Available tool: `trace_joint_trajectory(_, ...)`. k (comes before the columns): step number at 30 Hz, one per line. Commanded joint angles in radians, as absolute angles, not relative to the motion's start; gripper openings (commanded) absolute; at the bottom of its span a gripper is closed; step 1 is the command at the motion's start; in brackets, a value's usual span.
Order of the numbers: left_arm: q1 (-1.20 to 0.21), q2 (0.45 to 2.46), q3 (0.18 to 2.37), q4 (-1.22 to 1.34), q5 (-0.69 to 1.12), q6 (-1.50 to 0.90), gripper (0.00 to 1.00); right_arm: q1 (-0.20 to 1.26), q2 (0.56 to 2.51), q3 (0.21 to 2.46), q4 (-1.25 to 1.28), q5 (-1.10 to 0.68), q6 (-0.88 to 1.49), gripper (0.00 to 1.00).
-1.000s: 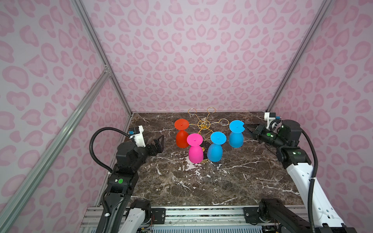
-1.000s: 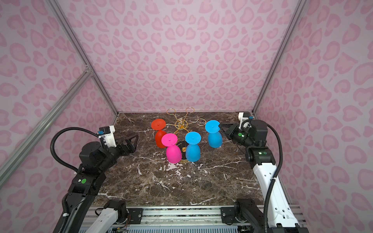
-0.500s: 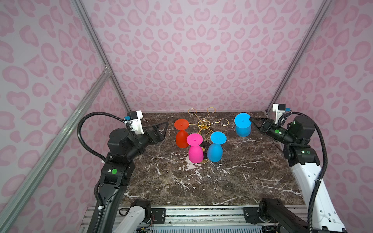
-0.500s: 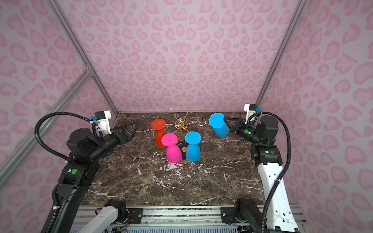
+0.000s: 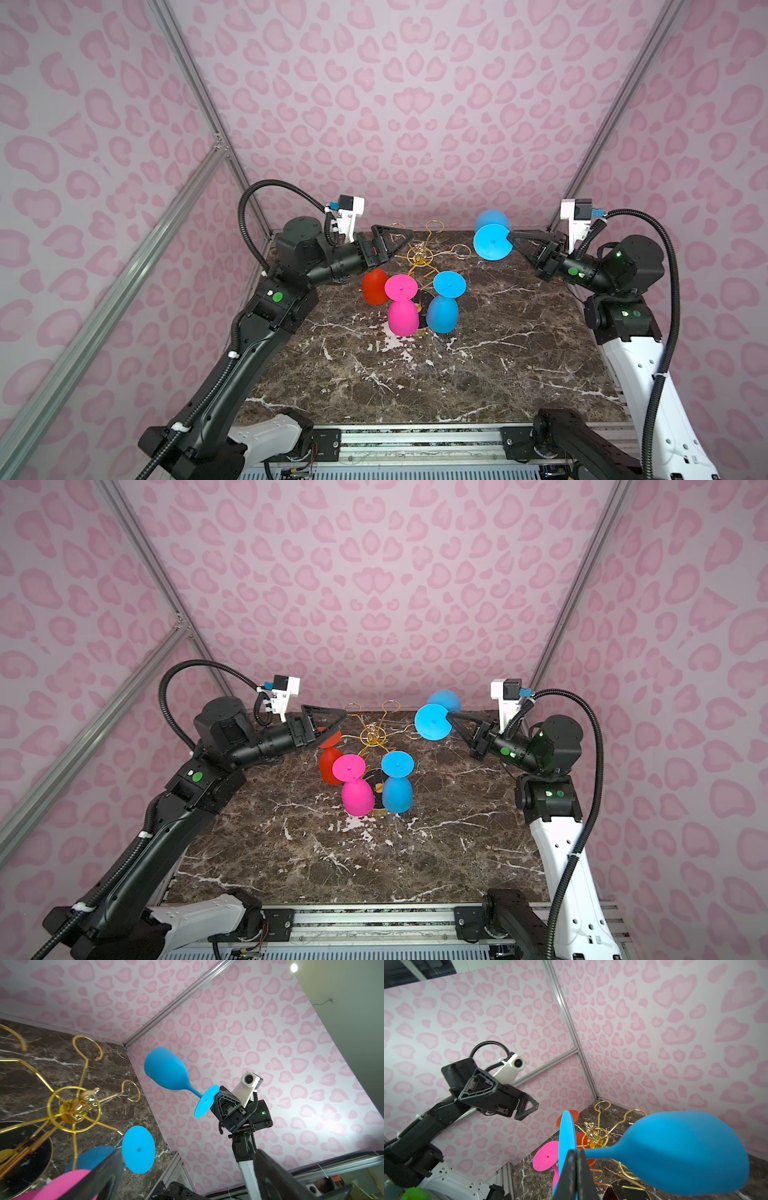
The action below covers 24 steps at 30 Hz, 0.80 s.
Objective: Take the wine glass off the wine glass rack
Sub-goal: Pick up the wine glass from the wine glass rack.
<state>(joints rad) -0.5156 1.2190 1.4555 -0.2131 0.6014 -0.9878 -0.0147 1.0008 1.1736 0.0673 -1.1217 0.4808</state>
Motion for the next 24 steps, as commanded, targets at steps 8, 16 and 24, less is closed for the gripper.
trace_joint_trajectory(8, -0.622, 1.407, 1.599, -0.071, 0.698, -1.188, 0.97, 0.085, 0.960, 1.180, 0.019, -1.222, 0.102, 0.00)
trace_joint_trajectory(16, -0.691, 1.481, 1.609, 0.011, 0.745, -1.255, 0.94, 0.101, 0.929, 1.164, -0.026, -1.210, -0.056, 0.00)
trace_joint_trajectory(24, -0.743, 1.518, 1.608, 0.008, 0.758, -1.263, 0.86, 0.102, 0.923, 1.187, -0.144, -1.208, -0.238, 0.00)
